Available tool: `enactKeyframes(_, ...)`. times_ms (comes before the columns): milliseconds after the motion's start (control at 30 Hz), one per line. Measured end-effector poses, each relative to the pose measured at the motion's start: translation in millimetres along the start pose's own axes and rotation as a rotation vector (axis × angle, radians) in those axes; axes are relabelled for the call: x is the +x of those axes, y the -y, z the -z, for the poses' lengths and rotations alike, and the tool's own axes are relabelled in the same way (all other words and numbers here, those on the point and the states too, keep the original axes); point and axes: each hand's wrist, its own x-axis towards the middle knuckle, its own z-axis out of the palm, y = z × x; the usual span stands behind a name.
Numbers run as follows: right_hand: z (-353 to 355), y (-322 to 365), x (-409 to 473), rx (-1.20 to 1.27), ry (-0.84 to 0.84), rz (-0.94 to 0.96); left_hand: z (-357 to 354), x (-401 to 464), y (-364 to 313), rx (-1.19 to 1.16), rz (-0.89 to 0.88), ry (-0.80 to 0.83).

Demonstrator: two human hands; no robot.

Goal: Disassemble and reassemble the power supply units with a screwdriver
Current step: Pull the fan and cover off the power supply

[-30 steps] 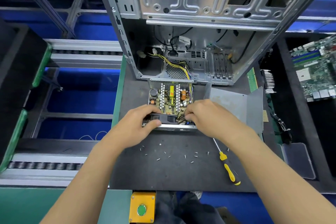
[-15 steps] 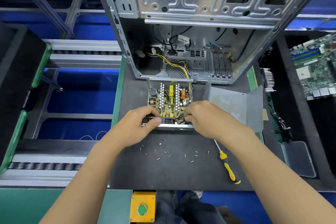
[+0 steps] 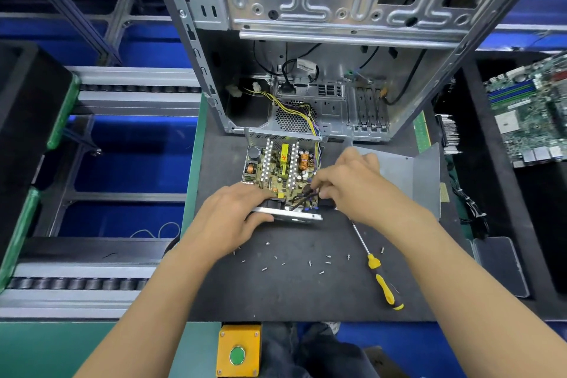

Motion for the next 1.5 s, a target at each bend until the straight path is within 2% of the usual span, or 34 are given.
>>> enactKeyframes(67, -1, 0, 4, 0.016, 0.032, 0.018, 3, -1, 4, 0.007, -0.007, -0.006)
enactKeyframes(300, -16, 4, 20, -0.389, 0.062, 0.179, 23, 5, 26, 0.034, 0.000, 0.047)
enactKeyframes(533, -22, 14, 22, -0.432, 0.121, 0.117, 22, 4, 21, 0.002, 0.072, 0.073)
enactKeyframes(700, -19, 18, 30, -0.347, 0.130, 0.078, 19, 7, 18, 0.026, 0.122, 0.063)
enactKeyframes(1033, -14, 19, 30, -0.051, 0.262, -0.033, 15, 12, 16, -0.010, 0.148, 0.096)
enactKeyframes(1167, -14, 23, 31, 0.083, 0.325, -0.107, 13, 9, 15, -0.011, 0.142, 0.051)
enactKeyframes(1500, -17, 36, 34, 0.308, 0.362, -0.292, 1, 4, 10, 0.023, 0.134, -0.039)
